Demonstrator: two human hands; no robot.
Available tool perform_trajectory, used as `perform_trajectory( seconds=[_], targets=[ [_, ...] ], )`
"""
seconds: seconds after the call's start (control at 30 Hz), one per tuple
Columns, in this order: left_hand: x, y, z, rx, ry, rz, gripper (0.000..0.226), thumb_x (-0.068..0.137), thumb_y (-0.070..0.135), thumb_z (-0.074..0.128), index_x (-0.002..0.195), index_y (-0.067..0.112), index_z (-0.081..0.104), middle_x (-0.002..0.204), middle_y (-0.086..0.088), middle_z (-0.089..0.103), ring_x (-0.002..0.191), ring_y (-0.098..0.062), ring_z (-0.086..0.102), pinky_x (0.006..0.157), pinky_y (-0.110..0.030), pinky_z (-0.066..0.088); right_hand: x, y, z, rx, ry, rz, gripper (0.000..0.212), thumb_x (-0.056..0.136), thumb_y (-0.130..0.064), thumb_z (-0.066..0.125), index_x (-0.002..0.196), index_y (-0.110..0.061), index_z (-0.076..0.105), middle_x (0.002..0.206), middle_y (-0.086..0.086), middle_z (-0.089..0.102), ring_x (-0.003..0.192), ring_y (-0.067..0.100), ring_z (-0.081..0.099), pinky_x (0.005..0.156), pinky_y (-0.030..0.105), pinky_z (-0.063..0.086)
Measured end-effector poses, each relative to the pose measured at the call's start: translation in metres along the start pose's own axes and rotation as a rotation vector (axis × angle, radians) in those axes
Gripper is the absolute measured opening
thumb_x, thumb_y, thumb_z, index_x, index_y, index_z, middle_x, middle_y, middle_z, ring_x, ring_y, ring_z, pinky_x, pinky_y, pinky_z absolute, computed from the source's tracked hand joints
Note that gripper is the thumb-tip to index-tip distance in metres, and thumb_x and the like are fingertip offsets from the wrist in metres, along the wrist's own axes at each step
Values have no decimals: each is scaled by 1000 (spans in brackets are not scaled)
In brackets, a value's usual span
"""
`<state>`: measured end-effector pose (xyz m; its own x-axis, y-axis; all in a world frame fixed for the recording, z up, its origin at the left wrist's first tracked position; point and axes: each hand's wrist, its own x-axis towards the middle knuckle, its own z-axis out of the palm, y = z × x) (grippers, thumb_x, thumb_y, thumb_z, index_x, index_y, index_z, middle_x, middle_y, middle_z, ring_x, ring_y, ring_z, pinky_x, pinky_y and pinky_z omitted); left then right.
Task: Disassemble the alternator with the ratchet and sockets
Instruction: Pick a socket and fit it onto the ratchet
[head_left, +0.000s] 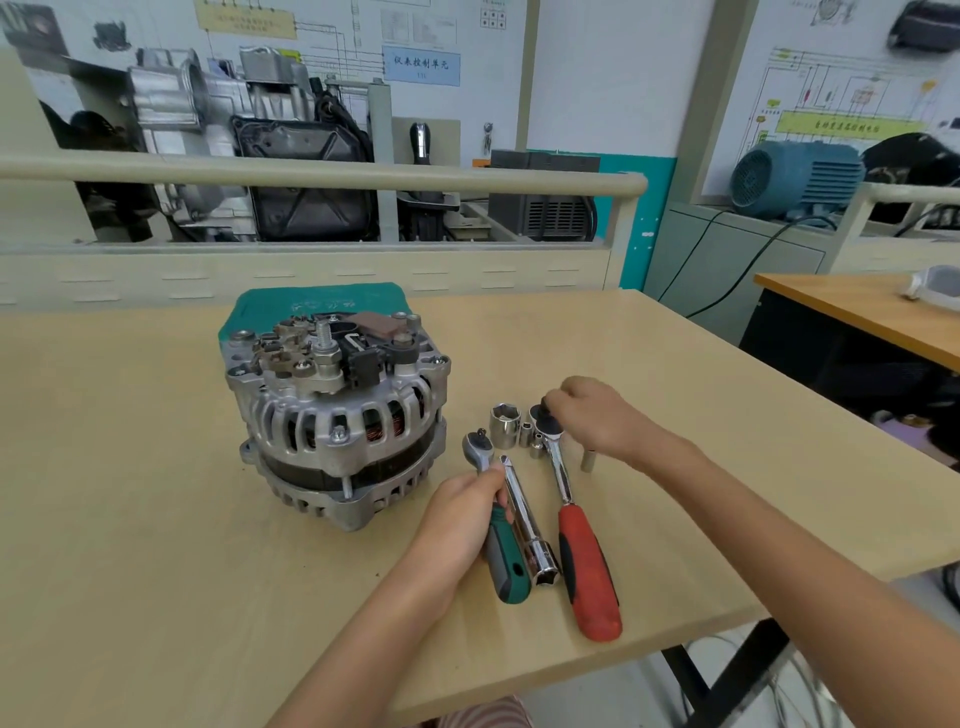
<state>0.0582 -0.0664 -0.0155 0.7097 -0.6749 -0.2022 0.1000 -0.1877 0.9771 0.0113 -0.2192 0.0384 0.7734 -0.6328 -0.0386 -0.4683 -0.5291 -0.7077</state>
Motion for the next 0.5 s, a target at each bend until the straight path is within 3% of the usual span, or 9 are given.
perform_trajectory(
  seconds=[0.07, 0.17, 0.27, 0.37, 0.5],
  targets=[
    [-1, 1, 0, -2, 2, 7, 37, 98, 30, 44, 64, 15, 46, 63, -1, 51, 55, -13, 48, 55, -21, 39, 4, 4, 6, -419, -11, -118, 23, 92, -27, 47, 77, -10, 41, 77, 3, 50, 62, 19, 50, 47, 25, 36],
    [-2, 1, -1, -12, 11, -4, 37, 98, 29, 44, 63, 15, 46, 61, 1, 52, 55, -13, 49, 58, -22, 40, 7, 8, 14, -660, -30, -161, 28, 89, -31, 57, 99, -7, 49, 103, 11, 58, 89, 27, 55, 62, 28, 33],
    [-2, 1, -1, -13, 16, -14, 37, 98, 31, 45, 64, 16, 46, 63, -1, 51, 58, -14, 49, 62, -25, 39, 8, 7, 19, -678, 29, -179, 26, 90, -28, 57, 103, -6, 51, 110, 13, 57, 99, 29, 56, 64, 28, 32],
    [-3, 1, -1, 12, 22, -3, 40, 98, 34, 45, 62, 17, 46, 60, 3, 51, 58, -12, 49, 60, -23, 38, 6, 7, 25, -687, 59, -208, 14, 90, -23, 53, 91, -11, 46, 107, 14, 58, 97, 31, 57, 64, 28, 33],
    [-4, 2, -1, 29, 22, 7, 40, 98, 33, 44, 62, 16, 47, 61, 3, 52, 60, -13, 49, 59, -22, 39, 7, 9, 29, -602, 42, -203, 17, 89, -19, 53, 80, -10, 41, 99, 14, 57, 92, 30, 55, 63, 27, 33]
  ],
)
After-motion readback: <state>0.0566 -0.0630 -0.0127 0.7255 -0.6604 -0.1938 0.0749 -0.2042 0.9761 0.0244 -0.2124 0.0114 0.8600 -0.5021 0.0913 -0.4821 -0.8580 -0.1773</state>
